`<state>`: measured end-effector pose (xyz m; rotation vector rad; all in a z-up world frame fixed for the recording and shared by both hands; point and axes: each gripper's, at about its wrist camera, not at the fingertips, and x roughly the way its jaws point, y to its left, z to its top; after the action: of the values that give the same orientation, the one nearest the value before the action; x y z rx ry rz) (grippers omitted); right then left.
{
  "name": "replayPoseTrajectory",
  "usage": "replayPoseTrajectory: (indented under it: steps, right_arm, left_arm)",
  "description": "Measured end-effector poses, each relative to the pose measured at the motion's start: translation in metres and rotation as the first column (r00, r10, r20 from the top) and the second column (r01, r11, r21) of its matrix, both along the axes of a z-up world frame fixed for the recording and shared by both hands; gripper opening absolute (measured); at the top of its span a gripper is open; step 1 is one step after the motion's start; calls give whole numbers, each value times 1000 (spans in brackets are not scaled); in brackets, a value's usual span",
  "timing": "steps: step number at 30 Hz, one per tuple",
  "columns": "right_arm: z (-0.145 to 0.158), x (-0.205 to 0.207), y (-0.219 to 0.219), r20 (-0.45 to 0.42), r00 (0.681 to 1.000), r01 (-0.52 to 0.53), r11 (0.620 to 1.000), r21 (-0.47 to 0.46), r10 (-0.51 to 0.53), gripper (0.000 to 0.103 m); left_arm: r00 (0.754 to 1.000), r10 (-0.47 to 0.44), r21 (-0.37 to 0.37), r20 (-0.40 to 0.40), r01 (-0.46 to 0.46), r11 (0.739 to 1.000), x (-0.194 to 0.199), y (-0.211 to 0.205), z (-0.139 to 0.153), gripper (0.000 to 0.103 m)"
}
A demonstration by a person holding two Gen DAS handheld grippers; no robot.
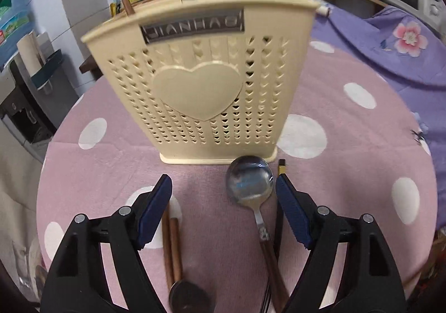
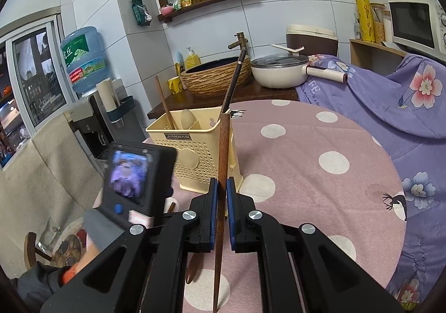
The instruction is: Organize utensils
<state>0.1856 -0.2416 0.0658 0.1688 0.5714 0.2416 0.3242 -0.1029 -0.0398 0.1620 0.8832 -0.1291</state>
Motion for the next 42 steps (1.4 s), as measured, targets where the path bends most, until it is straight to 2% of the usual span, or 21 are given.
replayPoseTrajectory:
  steps: [6, 9, 13, 18, 21, 24, 26, 30, 35, 39, 42]
  right_arm:
    - [0, -1, -1, 9, 1000, -13, 1000, 1, 13, 7]
    - [0, 0, -1, 8, 1000, -19, 1000, 9, 19, 7]
    - [0, 0, -1, 7, 1000, -19, 1000, 12, 19, 7]
    - [-1, 1, 0, -1, 1000, -18, 1000, 15, 18, 7]
    - [-3, 3, 1, -15, 1000, -20, 1000, 20, 20, 7]
    - [-6, 5, -1, -22, 1000, -12, 1000, 23, 12, 7]
    - [-7, 5, -1, -25, 1000, -10, 1000, 21, 10, 7]
    - [-6, 5, -1, -19, 1000, -10, 1000, 19, 10, 7]
    - [-6, 3, 1, -14, 1000, -10, 1000, 13, 11, 7]
    - [-6, 2, 3, -16, 1000, -12, 1000, 13, 12, 7]
    - [-6, 2, 2, -18, 1000, -9, 1000, 13, 10, 7]
  left_arm:
    - [999, 34, 20, -8, -34, 999, 16, -13, -15, 76]
    - [999, 40, 39, -32, -38, 999, 23, -16, -24, 68]
    - [997, 45, 30, -55, -43, 999, 28, -16, -30, 67]
    - [994, 24, 14, -102, -22, 1000, 30, -19, -34, 65]
    - [996, 7, 31, -87, -4, 1000, 26, -22, -33, 63]
    - [995, -6, -4, -100, 6, 1000, 24, -22, -32, 54]
    - [994, -16, 8, -106, 16, 1000, 22, -25, -31, 52]
    - [993, -6, 29, -115, 9, 1000, 19, -26, -30, 53]
    - [992, 26, 41, -122, -21, 999, 14, -18, -31, 64]
    - [993, 45, 32, -110, -42, 999, 7, -15, -33, 64]
    - [994, 24, 27, -109, -21, 999, -1, -22, -33, 50]
